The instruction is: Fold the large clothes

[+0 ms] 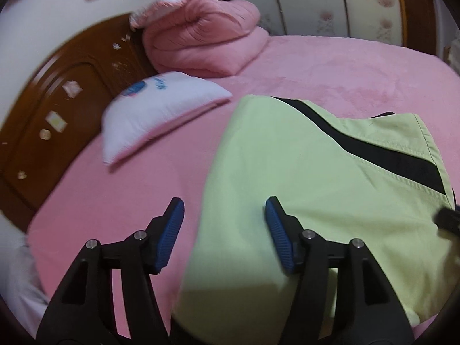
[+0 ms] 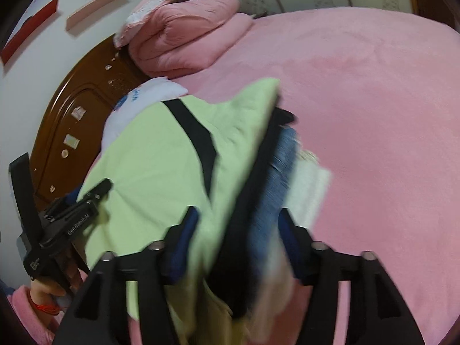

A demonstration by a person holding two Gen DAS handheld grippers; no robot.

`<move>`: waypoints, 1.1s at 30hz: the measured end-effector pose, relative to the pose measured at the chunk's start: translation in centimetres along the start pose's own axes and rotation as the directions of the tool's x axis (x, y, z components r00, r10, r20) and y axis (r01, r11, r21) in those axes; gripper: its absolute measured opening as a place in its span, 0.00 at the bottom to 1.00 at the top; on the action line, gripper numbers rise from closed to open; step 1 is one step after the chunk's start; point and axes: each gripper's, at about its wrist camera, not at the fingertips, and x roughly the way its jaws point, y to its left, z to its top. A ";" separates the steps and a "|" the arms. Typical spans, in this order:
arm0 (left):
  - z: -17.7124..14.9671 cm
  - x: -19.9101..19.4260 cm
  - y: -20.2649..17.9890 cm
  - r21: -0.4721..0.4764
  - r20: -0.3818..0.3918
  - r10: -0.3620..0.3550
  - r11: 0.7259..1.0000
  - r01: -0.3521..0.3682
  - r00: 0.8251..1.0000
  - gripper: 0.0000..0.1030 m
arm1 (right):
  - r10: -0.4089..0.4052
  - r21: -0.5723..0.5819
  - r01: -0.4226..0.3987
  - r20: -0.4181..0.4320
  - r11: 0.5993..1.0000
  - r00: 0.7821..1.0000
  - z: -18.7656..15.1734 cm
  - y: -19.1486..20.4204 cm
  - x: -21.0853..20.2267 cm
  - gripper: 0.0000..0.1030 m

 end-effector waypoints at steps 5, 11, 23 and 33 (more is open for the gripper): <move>-2.6 -5.6 -2.5 -0.038 0.036 0.143 0.989 -0.141 0.989 0.57 | -0.046 0.052 0.046 0.004 0.998 0.999 -4.3 -7.4 -2.7 0.74; -12.4 -15.0 -8.7 -0.119 -0.182 0.147 0.978 -0.170 0.972 0.66 | -0.288 0.053 0.301 -0.172 0.952 0.942 -13.0 -14.8 -6.8 0.75; -30.1 -35.1 -28.6 -0.094 -0.515 -0.114 0.993 0.076 0.850 0.66 | -0.461 0.027 0.515 -0.410 0.857 0.787 -29.5 -33.7 -28.2 0.91; -25.4 -46.4 -40.4 0.006 -0.507 -0.283 0.943 0.332 0.814 0.66 | -0.461 0.142 0.570 -0.449 0.809 0.766 -35.4 -41.7 -44.2 0.98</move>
